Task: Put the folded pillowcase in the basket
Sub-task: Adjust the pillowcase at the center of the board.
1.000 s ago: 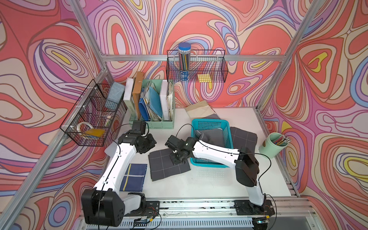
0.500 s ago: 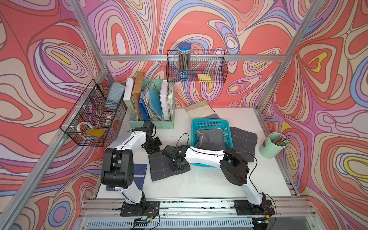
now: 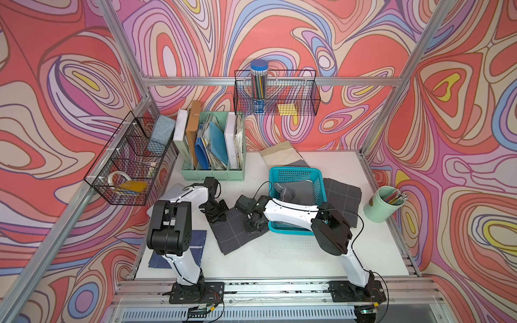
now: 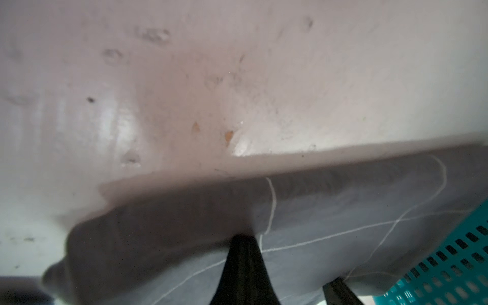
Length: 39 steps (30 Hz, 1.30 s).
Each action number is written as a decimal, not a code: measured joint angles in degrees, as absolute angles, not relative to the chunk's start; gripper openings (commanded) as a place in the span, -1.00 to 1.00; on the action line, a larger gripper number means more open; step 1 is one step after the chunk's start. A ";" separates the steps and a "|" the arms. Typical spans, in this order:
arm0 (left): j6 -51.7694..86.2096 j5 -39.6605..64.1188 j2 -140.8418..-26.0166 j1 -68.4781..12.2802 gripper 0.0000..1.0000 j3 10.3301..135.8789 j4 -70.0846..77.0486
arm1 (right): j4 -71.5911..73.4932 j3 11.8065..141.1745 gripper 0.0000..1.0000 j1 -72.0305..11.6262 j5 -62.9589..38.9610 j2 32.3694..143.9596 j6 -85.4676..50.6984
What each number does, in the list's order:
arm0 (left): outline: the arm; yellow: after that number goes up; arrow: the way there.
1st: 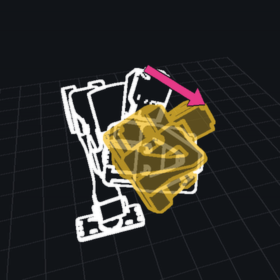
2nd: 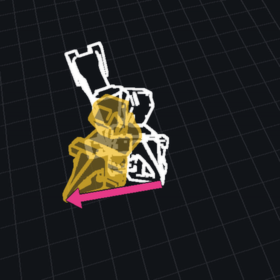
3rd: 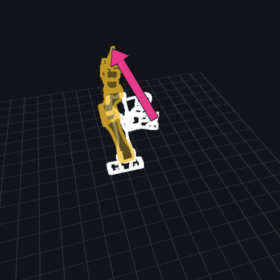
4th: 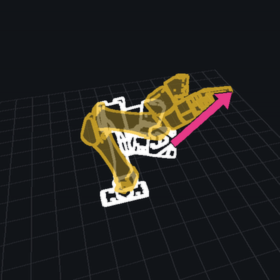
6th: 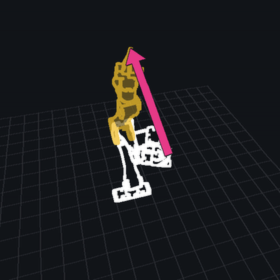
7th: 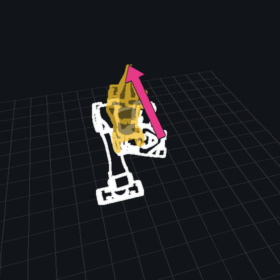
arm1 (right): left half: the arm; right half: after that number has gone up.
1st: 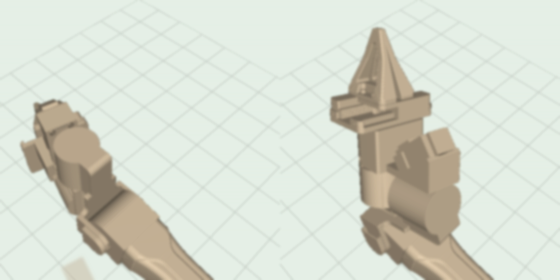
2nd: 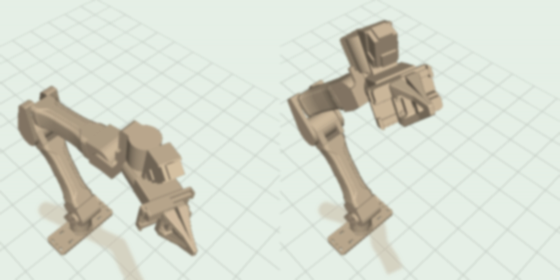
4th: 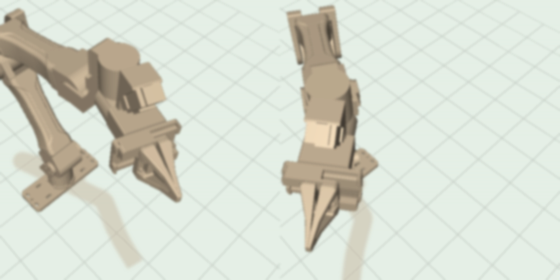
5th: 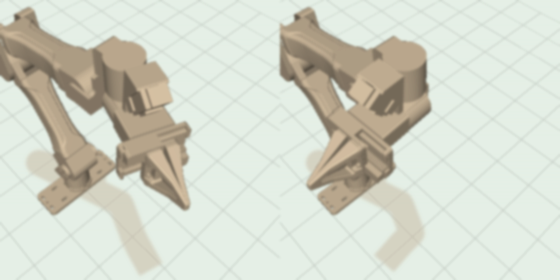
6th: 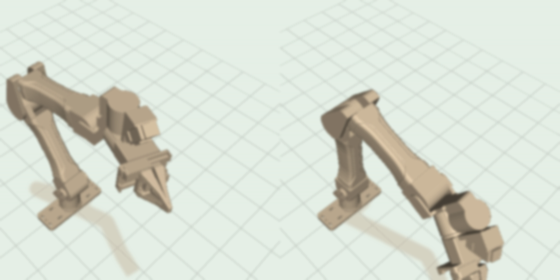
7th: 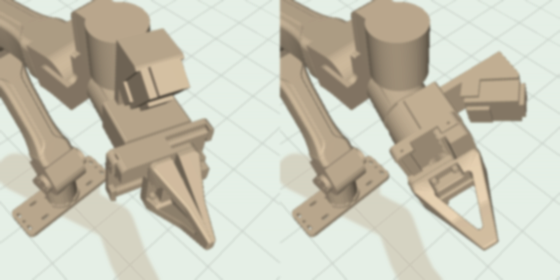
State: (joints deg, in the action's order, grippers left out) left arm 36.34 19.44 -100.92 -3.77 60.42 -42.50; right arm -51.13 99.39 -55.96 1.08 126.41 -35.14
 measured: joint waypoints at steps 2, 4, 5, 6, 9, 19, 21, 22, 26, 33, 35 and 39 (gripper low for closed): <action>35.62 19.81 -100.51 -3.77 -0.96 59.86 -42.92 | -52.40 100.82 -1.00 -54.61 1.34 126.69 -33.78; 35.11 20.03 -99.59 -3.77 -0.96 58.72 -43.40 | -53.28 103.26 -1.00 -53.58 1.50 127.50 -32.47; 34.89 20.21 -98.91 -3.77 -0.96 57.87 -43.62 | -53.56 105.12 -1.00 -53.08 1.56 128.33 -31.68; 34.74 20.34 -98.32 -3.77 -0.97 57.10 -43.92 | -53.43 106.26 -1.00 -52.82 1.52 128.97 -31.14; 34.70 21.17 -96.31 -4.01 -0.98 54.28 -44.23 | -53.69 111.53 -1.00 -51.64 0.86 132.31 -29.19; 34.24 22.09 -93.45 -5.08 -1.00 51.88 -46.87 | -57.67 125.78 -1.00 -50.28 -1.10 142.30 -26.35; 34.20 22.22 -93.08 -5.54 -0.99 51.79 -47.48 | -58.22 128.49 -1.00 -50.15 -1.83 143.85 -25.93; 34.22 22.37 -92.92 -5.91 -1.00 51.68 -47.57 | -58.46 129.84 -1.00 -50.06 -2.39 144.64 -25.69; 34.54 22.85 -92.84 -8.43 -0.99 51.16 -47.62 | -58.19 133.82 -1.00 -49.76 -4.71 146.98 -24.49; 36.07 24.23 -92.84 -11.77 -1.00 50.81 -46.68 | -55.20 135.41 -1.00 -48.14 -10.37 148.44 -22.70; 36.77 24.80 -92.97 -12.05 -1.00 50.30 -45.71 | -54.19 135.44 -1.00 -47.46 -11.84 148.64 -22.46; 38.61 26.37 -94.85 -12.78 -1.00 50.85 -44.53 | -51.90 134.85 -1.00 -45.80 -12.25 148.18 -22.17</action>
State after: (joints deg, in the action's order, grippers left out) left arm 38.61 26.37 -94.85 -12.78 50.85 -44.53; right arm -51.90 134.85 -45.80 -12.25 148.18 -22.17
